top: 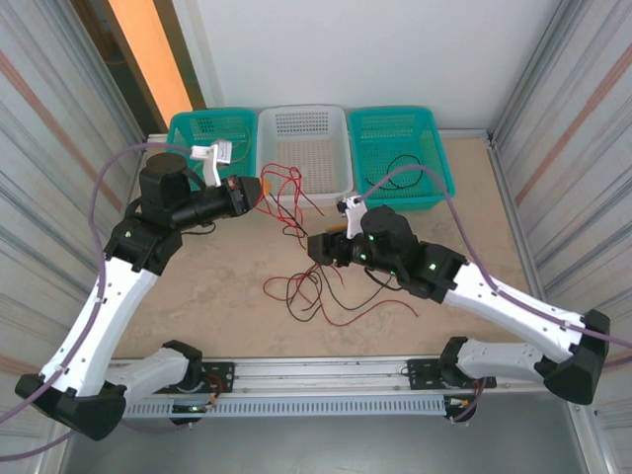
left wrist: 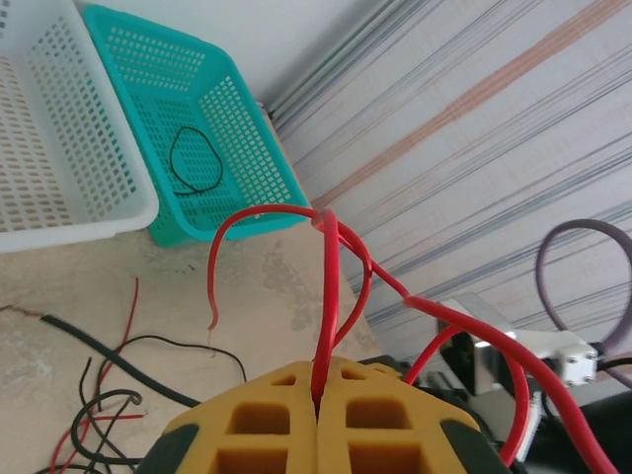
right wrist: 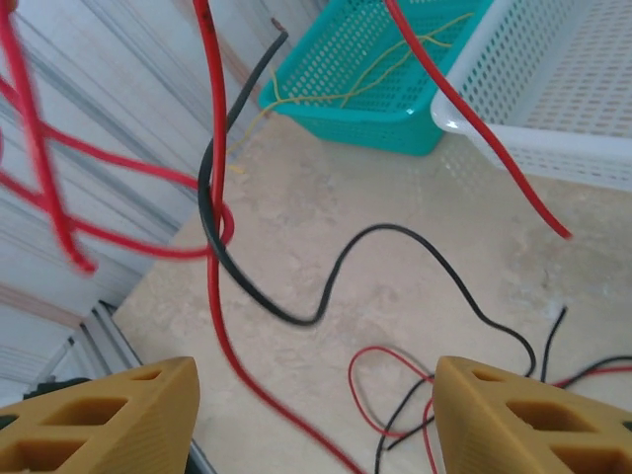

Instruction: Untangle the cables

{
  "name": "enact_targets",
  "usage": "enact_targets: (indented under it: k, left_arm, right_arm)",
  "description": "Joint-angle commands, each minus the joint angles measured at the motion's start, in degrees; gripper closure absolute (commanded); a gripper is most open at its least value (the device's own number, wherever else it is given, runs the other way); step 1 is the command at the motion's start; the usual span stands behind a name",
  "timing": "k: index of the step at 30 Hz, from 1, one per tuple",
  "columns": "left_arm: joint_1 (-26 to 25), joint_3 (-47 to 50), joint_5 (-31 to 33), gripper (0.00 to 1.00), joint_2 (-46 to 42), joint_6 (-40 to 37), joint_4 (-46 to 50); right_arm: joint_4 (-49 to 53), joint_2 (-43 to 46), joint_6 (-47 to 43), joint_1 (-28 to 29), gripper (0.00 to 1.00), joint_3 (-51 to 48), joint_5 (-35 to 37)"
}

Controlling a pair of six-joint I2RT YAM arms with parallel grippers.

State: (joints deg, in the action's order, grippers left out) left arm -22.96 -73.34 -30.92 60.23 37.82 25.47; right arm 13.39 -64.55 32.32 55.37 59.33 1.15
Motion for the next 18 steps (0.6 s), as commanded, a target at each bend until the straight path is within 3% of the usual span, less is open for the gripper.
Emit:
enact_targets:
  k: [1, 6, 9, 12, 18]
  left_arm:
    - [-1.1, 0.6, -2.84, 1.0, -0.46, 1.99, -3.5]
    - [-1.38, 1.44, -3.18, 1.0, -0.7, 2.41, -4.28]
    - [-1.3, 1.23, -4.1, 1.0, -0.41, 2.31, -4.73]
    - [-1.07, 0.08, -2.97, 1.0, -0.26, 0.69, -3.27]
    - [2.57, -2.35, -0.76, 1.0, -2.15, -1.63, -1.22]
  right_arm:
    - [-6.03, -3.61, -1.37, -0.8, 0.47, 3.2, -5.32]
    - [-5.21, -6.81, -1.38, -1.55, 0.73, 5.14, -5.37]
    - [-5.21, -6.64, 0.54, -3.32, 0.98, 2.46, -5.37]
    - [-2.76, -5.06, 3.0, -4.9, 1.0, -1.68, -1.91]
    - [5.58, -1.02, 11.46, -11.23, 1.0, -13.0, -3.04]
